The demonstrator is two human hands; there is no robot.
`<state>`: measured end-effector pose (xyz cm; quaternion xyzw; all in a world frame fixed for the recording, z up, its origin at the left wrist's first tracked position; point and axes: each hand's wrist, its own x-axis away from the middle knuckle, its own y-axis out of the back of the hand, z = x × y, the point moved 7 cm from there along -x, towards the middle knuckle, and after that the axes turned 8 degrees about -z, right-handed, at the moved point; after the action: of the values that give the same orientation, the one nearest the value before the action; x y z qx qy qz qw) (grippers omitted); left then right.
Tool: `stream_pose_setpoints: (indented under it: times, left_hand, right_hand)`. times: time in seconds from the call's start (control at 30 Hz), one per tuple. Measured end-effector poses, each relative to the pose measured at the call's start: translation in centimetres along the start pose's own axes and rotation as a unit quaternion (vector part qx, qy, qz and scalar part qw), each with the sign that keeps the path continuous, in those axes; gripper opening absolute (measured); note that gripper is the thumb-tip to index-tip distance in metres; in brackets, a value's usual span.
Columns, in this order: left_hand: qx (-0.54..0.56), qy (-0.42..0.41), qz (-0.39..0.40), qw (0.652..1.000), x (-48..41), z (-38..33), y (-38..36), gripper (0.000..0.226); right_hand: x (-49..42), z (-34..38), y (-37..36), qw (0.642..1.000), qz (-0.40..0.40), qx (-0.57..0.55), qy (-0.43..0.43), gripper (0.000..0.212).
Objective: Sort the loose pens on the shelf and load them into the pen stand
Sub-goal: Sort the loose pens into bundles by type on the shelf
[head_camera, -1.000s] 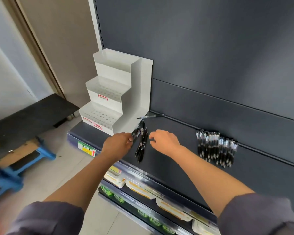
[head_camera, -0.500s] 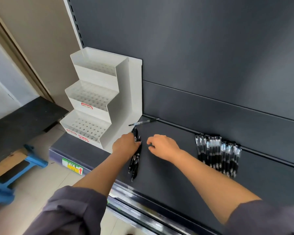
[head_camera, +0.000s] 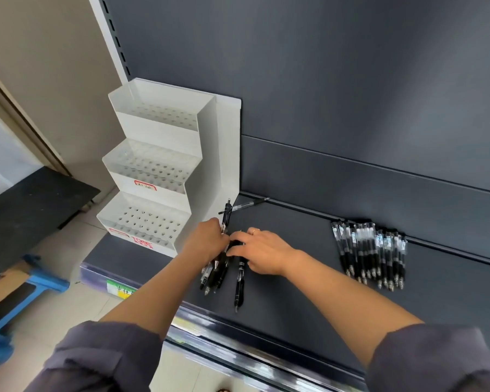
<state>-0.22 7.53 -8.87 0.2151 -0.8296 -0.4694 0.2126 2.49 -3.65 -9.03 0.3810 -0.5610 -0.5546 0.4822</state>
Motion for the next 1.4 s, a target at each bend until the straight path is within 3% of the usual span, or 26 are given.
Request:
stream_pose_setpoints:
  times: [0.27,0.5,0.63,0.8,0.93,1.03,1.1,1.2,1.4]
  left_hand:
    - [0.016,-0.036,0.015,0.999,0.1,0.1,-0.5,0.011]
    - [0.036,-0.075,0.029,0.996,-0.2,-1.1,-0.4,0.008]
    - [0.073,-0.111,-0.012,0.991,-0.2,-2.1,0.7,0.009]
    - [0.091,-0.175,-0.125,0.972,-0.5,-5.5,2.6,0.015]
    - [0.197,-0.176,-0.137,0.955,-0.4,-8.6,1.9,0.013]
    - [0.255,-0.19,-0.067,0.946,0.3,-12.0,-0.4,0.008]
    - [0.257,-0.208,-0.007,0.944,1.4,-14.7,-2.5,0.007]
    - [0.259,-0.218,0.05,0.94,3.7,-18.9,-6.1,0.008]
    - [0.217,-0.243,0.138,0.935,10.0,-28.6,-14.2,0.006]
  right_hand:
    - [0.3,-0.6,0.1,0.991,0.012,0.129,-0.027,0.043]
    - [2.3,-2.8,-0.8,0.983,0.042,0.128,-0.127,0.038]
    - [3.2,-4.0,-0.9,0.974,0.034,0.066,-0.216,0.028]
    - [5.6,-6.1,-0.1,0.945,-0.013,-0.024,-0.326,0.022]
    - [9.7,-8.2,0.2,0.875,-0.058,-0.225,-0.424,0.013]
    - [13.4,-9.4,0.4,0.758,-0.142,-0.429,-0.47,0.013]
    - [16.1,-10.2,0.6,0.69,-0.187,-0.496,-0.492,0.014]
    - [20.8,-11.6,0.5,0.625,-0.229,-0.544,-0.51,0.012]
    - [34.4,-14.8,-0.1,0.56,-0.277,-0.522,-0.58,0.019]
